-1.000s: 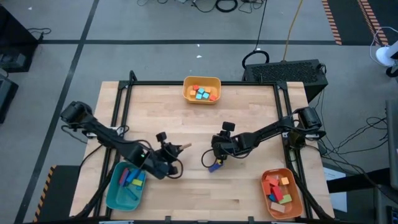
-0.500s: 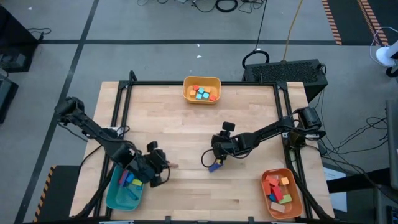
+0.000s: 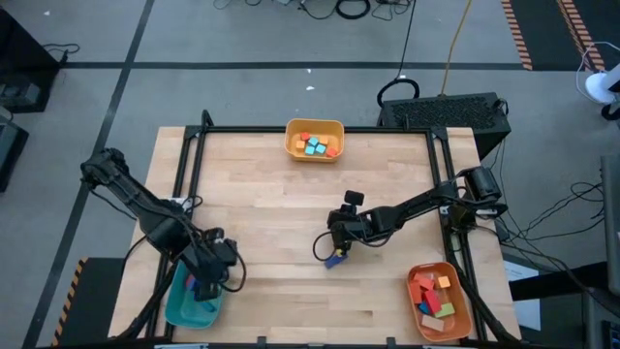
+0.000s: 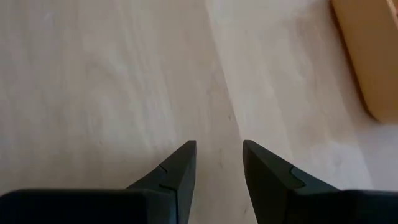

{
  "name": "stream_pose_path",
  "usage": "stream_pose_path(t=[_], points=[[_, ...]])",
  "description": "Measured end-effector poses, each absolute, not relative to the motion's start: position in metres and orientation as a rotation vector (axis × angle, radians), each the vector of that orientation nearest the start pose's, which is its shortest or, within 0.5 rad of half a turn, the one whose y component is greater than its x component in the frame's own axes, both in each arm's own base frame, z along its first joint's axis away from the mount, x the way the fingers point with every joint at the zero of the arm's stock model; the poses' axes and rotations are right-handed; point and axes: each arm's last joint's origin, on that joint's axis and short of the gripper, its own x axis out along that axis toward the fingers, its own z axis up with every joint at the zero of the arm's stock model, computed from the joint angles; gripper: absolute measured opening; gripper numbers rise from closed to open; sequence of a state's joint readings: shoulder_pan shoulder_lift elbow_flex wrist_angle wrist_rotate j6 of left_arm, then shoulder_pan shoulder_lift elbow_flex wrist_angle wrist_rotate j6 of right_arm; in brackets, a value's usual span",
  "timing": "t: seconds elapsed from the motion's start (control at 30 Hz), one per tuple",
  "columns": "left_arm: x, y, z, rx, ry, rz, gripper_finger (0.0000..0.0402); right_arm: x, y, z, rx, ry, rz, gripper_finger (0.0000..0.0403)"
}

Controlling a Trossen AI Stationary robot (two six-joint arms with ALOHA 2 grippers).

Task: Sort blocks by size
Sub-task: Put the small brown rectangle block into the green bin, then put the small violet rectangle block into the green bin

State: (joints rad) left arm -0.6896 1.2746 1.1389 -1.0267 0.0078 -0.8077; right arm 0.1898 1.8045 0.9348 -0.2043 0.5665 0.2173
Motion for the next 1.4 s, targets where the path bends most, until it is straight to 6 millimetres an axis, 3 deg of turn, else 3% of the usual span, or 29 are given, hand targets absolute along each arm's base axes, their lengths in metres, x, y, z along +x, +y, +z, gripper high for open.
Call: stream_pose_path(t=[0.23, 0.53, 0.67, 1.17, 1.4], points=[[0.174, -0.152, 0.283, -0.33, 1.418, -0.082, 0.0067, 0.325, 0.048, 0.13, -0.184, 0.974, -0.404, 0.0116], [0.167, -0.174, 0.271, -0.346, 1.581, -0.179, 0.0067, 0.325, 0.048, 0.13, -0.201, 0.98, -0.395, 0.0116], [0.165, -0.182, 0.266, -0.384, 1.629, -0.139, 0.008, 0.325, 0.049, 0.13, -0.199, 0.981, -0.392, 0.0116], [0.168, -0.184, 0.259, -0.403, 1.636, -0.031, 0.0099, 0.326, 0.051, 0.129, -0.188, 1.004, -0.309, 0.0116], [0.174, -0.175, 0.258, -0.206, 1.524, -0.044, 0.01, 0.327, 0.055, 0.129, -0.215, 1.027, -0.125, 0.0116]])
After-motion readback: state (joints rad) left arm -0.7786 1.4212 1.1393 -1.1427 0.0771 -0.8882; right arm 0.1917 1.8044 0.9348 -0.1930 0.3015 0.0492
